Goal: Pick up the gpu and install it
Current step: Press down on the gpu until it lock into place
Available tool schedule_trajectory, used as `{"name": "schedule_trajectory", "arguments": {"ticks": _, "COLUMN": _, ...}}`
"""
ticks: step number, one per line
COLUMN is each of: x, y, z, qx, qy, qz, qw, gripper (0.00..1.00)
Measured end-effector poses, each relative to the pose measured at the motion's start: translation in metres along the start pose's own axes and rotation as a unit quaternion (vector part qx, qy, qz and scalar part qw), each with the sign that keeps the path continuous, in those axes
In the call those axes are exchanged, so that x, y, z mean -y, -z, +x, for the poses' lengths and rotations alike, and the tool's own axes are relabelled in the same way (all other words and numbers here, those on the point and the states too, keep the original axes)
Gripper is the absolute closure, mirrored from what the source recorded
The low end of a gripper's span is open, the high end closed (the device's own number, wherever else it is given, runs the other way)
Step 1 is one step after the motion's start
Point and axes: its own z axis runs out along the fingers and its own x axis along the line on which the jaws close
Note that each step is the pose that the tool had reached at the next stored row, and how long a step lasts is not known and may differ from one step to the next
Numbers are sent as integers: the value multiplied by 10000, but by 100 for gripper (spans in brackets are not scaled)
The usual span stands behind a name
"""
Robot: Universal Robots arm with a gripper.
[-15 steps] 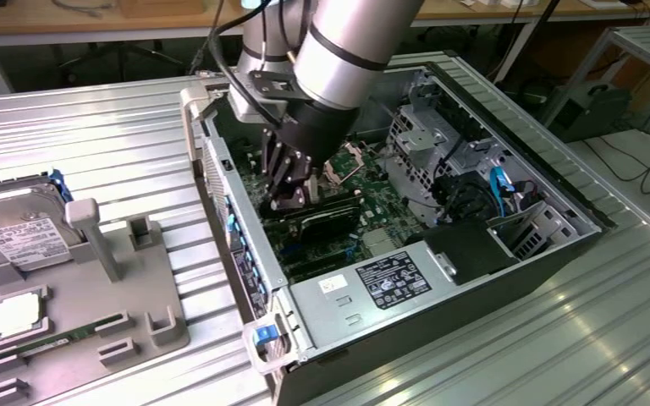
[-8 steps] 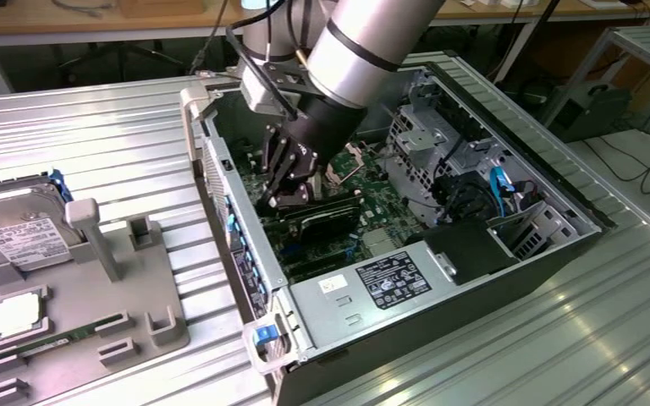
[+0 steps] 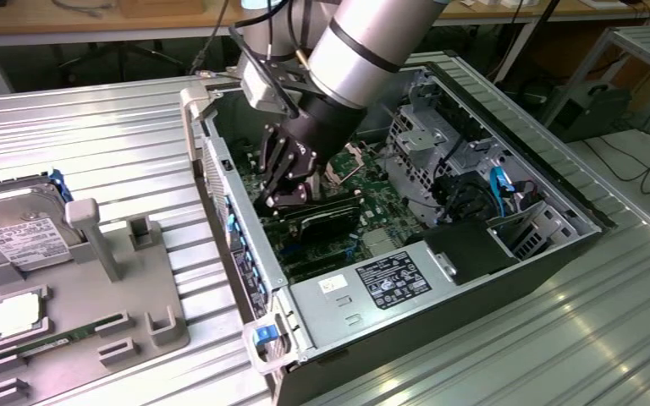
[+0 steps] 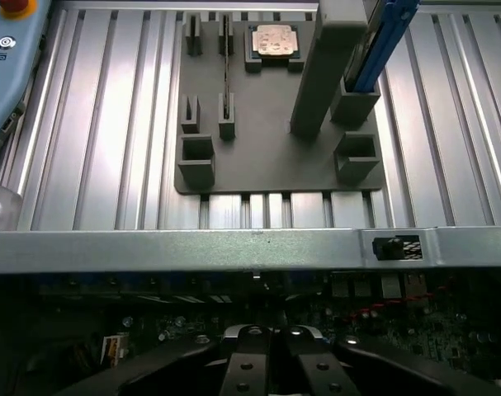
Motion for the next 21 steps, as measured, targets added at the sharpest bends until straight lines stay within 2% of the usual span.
{"name": "schedule_trajectory", "arguments": {"ticks": 1, "x": 2, "y": -3, "z": 0, "qx": 0, "qy": 1, "qz": -13, "qw": 10000, "gripper": 89}}
{"name": "schedule_trajectory", "arguments": {"ticks": 4, "x": 4, "y": -9, "z": 0, "qx": -1, "qy": -1, "qz": -87, "qw": 10000, "gripper": 89}}
{"name": "schedule_trajectory", "arguments": {"ticks": 6, "x": 8, "y": -20, "z": 0, "qx": -2, "qy": -2, "qz": -111, "qw": 9999, "gripper": 89}}
{"name": "schedule_trajectory", "arguments": {"ticks": 12, "x": 57, "y": -60, "z": -2, "qx": 0, "qy": -2, "qz": -110, "qw": 9999, "gripper": 89}}
{"name": "schedule_trajectory", "arguments": {"ticks": 16, "x": 151, "y": -37, "z": -8, "qx": -4, "qy": -3, "qz": -110, "qw": 9999, "gripper": 89}}
{"name": "schedule_trajectory", "arguments": {"ticks": 18, "x": 170, "y": -34, "z": -31, "qx": -12, "qy": -4, "qz": -84, "qw": 10000, "gripper": 89}}
{"name": "schedule_trajectory", "arguments": {"ticks": 20, "x": 174, "y": -37, "z": -52, "qx": -19, "qy": 1, "qz": -14, "qw": 10000, "gripper": 89}}
{"name": "schedule_trajectory", "arguments": {"ticks": 21, "x": 174, "y": -38, "z": -61, "qx": -22, "qy": 6, "qz": 33, "qw": 10000, "gripper": 89}}
